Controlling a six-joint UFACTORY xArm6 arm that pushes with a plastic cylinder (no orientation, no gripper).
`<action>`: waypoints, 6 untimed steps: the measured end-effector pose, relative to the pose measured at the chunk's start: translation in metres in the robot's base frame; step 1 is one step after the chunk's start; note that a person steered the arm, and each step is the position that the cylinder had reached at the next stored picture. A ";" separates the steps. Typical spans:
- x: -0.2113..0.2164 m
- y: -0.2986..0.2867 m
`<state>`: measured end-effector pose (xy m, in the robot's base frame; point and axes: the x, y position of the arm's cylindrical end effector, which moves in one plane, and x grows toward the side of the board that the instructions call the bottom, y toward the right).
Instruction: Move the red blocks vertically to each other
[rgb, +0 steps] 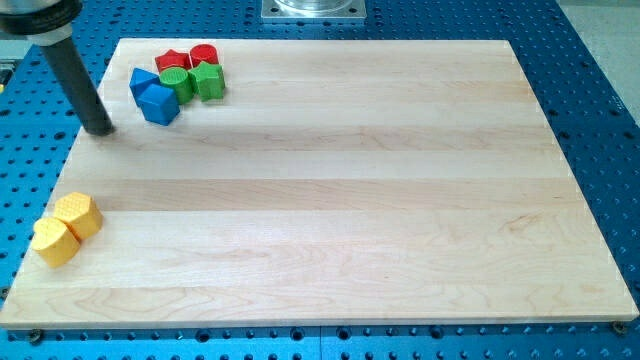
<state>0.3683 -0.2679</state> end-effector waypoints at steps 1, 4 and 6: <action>-0.008 0.018; -0.036 0.017; -0.086 0.009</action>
<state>0.2824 -0.2588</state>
